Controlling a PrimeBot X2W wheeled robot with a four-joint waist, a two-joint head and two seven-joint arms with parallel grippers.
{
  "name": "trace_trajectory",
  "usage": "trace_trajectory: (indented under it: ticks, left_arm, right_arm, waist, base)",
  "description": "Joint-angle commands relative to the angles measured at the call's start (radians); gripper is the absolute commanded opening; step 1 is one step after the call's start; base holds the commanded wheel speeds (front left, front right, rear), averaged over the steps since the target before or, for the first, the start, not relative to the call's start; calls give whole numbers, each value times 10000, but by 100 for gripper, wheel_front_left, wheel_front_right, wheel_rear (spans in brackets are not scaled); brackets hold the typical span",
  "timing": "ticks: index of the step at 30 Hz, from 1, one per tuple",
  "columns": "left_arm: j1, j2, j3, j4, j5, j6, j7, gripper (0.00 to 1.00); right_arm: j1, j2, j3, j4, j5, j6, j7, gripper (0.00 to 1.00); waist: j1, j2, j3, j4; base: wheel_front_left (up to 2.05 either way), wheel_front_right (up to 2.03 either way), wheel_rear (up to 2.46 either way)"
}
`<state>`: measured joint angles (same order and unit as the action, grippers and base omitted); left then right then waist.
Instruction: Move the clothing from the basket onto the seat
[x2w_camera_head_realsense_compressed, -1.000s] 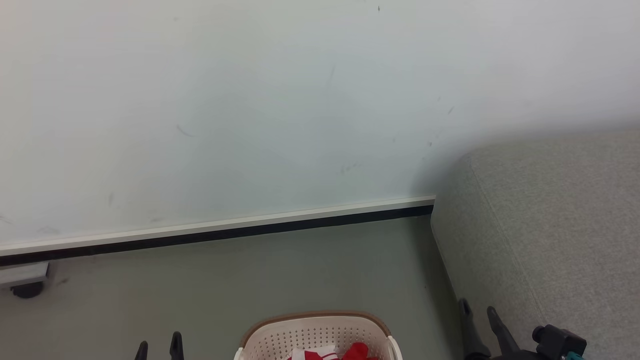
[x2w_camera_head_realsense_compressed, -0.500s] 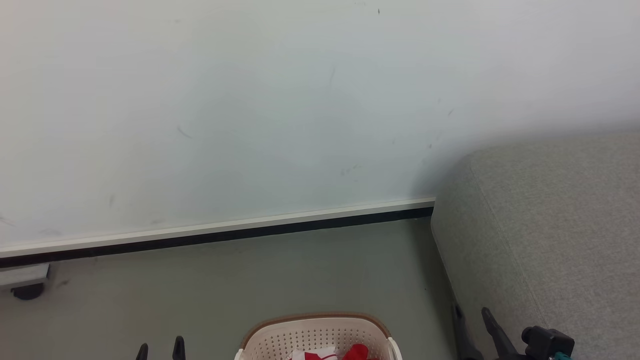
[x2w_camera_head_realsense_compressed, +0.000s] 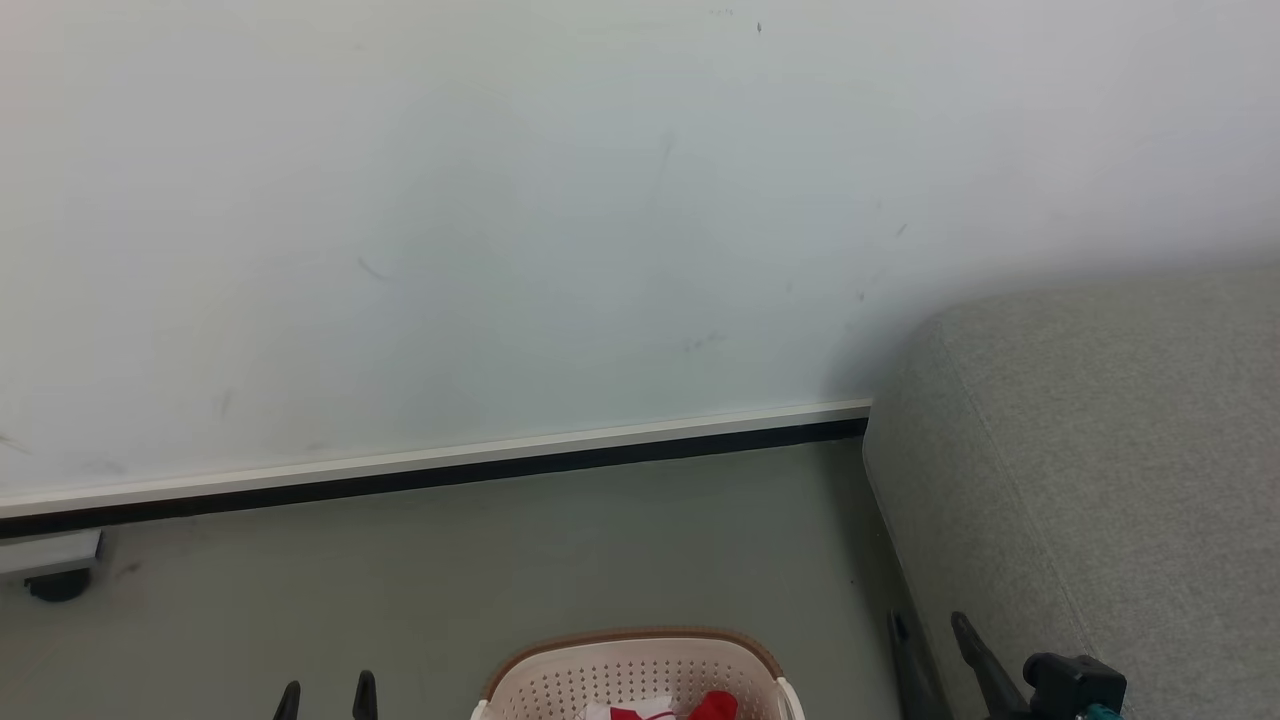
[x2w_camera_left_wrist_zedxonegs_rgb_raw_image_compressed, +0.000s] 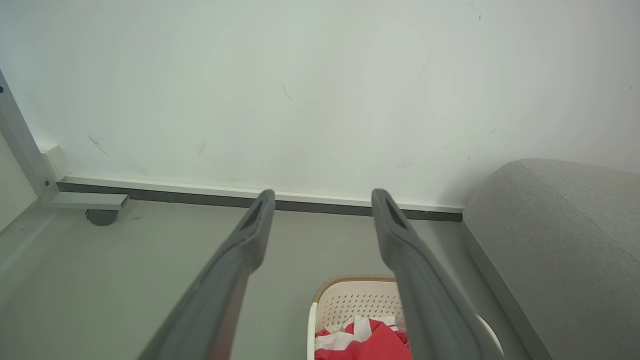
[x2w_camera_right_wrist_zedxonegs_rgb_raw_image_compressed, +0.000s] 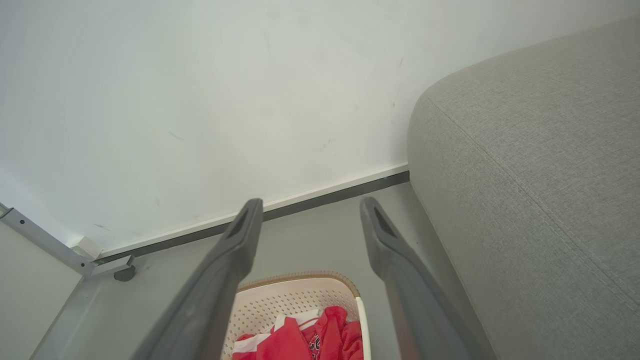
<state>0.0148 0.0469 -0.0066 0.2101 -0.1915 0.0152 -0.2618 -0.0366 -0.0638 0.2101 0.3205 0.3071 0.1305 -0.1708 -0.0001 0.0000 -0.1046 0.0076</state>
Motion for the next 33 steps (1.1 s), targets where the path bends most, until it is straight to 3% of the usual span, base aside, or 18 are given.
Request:
trace_trajectory:
  ticks: [1, 15, 22, 26, 27, 33]
  left_arm:
    - [73, 64, 21, -22, 44, 13, -56, 100]
    - [109, 61, -62, 135, -143, -38, -54, 100]
    - [0, 56, -138, 464, -498, -89, -53, 100]
    - [-117, 45, -445, 1040, -991, 2, -53, 100]
    - [-375, 51, -1031, 1783, -1377, 122, -20, 100]
    - [-1064, 51, -1663, 3034, -1844, 322, 386, 100]
  right_arm:
    - [45, 19, 23, -13, -42, 4, -54, 100]
    - [163, 81, -35, -150, -142, 4, -4, 100]
    - [-16, 101, 119, -183, -137, 4, 48, 100]
    - [-126, 102, 121, -187, -170, 4, 46, 100]
    - [-250, 82, 240, -201, -160, 4, 89, 100]
    - [-547, 45, 647, -185, 15, 4, 194, 100]
  waist:
    - [1, 0, 7, 2]
    - [1, 0, 67, -11]
    - [1, 0, 288, -344]
    - [1, 0, 470, -746]
    - [1, 0, 719, -1370]
    - [1, 0, 1149, -2506]
  base:
    - [0, 0, 0]
    - [0, 0, 0]
    - [0, 0, 0]
    - [0, 0, 0]
    - [0, 0, 0]
    - [0, 0, 0]
